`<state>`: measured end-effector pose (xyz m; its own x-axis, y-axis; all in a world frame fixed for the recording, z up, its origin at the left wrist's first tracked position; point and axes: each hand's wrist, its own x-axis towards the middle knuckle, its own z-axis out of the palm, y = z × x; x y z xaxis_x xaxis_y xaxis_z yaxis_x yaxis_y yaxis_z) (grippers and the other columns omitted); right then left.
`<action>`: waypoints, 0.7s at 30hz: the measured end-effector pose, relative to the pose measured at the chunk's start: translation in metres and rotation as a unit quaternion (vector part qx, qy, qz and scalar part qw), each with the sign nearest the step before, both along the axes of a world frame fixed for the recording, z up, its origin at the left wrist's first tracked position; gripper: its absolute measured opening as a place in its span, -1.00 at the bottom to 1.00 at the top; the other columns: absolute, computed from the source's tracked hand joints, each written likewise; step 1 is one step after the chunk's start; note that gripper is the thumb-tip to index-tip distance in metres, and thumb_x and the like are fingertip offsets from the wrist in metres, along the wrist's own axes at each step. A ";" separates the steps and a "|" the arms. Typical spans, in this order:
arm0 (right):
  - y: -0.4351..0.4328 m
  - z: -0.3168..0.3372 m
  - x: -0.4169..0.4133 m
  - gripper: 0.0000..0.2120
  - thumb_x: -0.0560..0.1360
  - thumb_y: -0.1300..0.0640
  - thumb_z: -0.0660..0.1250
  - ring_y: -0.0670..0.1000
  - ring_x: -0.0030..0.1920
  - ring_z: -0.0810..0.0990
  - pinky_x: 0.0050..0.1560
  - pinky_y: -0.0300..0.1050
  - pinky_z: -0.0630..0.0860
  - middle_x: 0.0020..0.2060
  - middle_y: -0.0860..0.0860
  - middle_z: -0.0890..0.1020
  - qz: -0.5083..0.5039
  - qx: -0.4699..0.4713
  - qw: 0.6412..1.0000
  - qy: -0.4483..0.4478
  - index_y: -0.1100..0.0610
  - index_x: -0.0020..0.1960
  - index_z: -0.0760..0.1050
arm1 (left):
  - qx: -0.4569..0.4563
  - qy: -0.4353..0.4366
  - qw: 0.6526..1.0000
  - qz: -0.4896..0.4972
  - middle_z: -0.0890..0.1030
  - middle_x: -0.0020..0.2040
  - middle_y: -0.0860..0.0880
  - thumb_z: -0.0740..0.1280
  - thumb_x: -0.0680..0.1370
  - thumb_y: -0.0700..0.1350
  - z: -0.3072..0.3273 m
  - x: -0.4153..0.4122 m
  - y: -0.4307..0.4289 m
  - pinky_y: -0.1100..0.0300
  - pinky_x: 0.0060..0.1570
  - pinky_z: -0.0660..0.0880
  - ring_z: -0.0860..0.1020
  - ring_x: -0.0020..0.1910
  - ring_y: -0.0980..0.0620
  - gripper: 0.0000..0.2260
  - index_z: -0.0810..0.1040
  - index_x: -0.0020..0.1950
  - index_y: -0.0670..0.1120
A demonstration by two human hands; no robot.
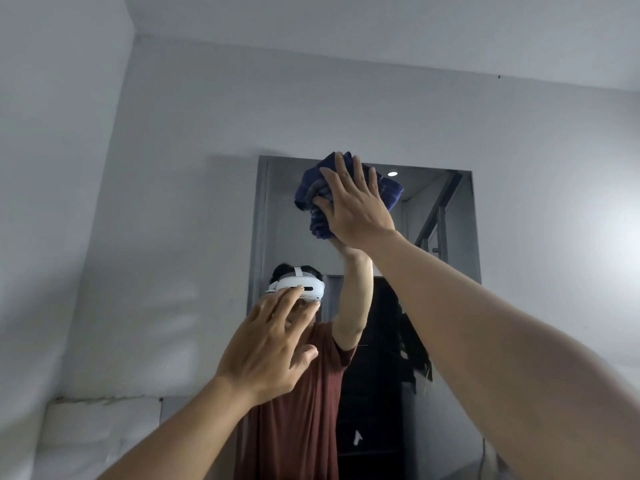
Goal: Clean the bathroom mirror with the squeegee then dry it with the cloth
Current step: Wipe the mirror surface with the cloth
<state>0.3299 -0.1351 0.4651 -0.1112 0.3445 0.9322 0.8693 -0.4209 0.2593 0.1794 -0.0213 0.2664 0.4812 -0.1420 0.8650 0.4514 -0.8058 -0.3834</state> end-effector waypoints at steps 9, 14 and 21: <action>-0.042 -0.008 0.049 -0.43 0.69 -0.13 0.02 0.23 0.62 -0.13 0.58 0.26 -0.13 0.64 0.10 -0.01 -0.001 0.026 0.999 0.034 0.04 0.64 0.06 | -0.030 -0.012 0.999 0.007 0.27 0.58 -0.14 0.24 0.54 0.29 0.003 0.002 0.007 -0.10 0.51 0.27 0.26 0.56 -0.17 -0.31 0.29 0.59 -0.02; -0.063 -0.008 0.071 -0.42 0.69 -0.15 0.01 0.20 0.62 -0.15 0.59 0.22 -0.17 0.65 0.08 -0.05 -0.009 0.053 0.996 0.071 0.01 0.64 0.02 | -0.043 -0.014 0.999 0.003 0.25 0.59 -0.15 0.28 0.54 0.27 0.001 0.003 0.006 -0.09 0.48 0.33 0.23 0.57 -0.16 -0.31 0.28 0.59 -0.02; -0.089 -0.002 0.096 -0.44 0.70 -0.14 -0.02 0.19 0.62 -0.16 0.59 0.20 -0.18 0.64 0.10 -0.07 -0.010 0.086 0.986 0.139 0.01 0.64 0.01 | -0.036 -0.013 0.999 0.002 0.27 0.57 -0.17 0.34 0.53 0.24 0.002 0.003 0.006 -0.10 0.46 0.36 0.25 0.57 -0.18 -0.30 0.29 0.59 -0.04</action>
